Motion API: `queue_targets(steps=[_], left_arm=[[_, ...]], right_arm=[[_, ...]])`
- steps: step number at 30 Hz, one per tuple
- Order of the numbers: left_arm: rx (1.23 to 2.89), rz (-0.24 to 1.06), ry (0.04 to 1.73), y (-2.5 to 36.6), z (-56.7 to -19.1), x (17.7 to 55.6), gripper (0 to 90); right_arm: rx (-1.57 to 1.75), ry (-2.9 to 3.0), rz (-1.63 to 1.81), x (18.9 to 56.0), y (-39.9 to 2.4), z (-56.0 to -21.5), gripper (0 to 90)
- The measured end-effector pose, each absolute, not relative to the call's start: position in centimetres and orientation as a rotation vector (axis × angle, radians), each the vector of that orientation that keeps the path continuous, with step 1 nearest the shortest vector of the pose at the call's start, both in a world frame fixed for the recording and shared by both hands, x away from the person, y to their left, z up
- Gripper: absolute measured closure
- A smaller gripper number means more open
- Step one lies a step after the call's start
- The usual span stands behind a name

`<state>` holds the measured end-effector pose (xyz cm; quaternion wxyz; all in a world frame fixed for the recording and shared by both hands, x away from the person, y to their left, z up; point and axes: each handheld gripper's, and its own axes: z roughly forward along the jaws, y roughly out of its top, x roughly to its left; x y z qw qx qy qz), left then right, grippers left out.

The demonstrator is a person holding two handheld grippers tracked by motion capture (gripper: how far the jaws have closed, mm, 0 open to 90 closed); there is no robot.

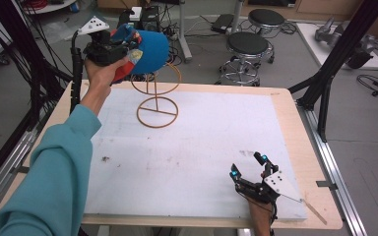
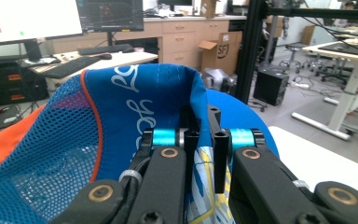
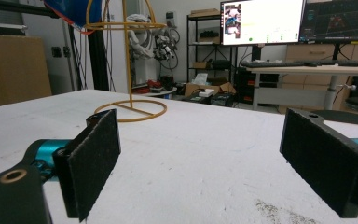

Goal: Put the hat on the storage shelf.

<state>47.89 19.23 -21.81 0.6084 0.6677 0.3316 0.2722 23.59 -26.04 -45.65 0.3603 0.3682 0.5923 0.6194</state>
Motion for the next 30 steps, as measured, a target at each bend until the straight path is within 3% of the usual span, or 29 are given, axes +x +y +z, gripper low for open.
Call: queue_targets(steps=[18, 30], left_arm=[[1.432, 0.562, 0.793, 17.4, -23.0, 49.8, 88.2], [1.536, 0.526, 0.700, 12.8, -22.4, 49.7, 88.1]], right_arm=[[0.948, 1.525, 1.595, 23.6, -26.1, -45.6, 11.3], [0.951, 1.522, 1.598, 23.6, -26.1, -45.7, 11.3]])
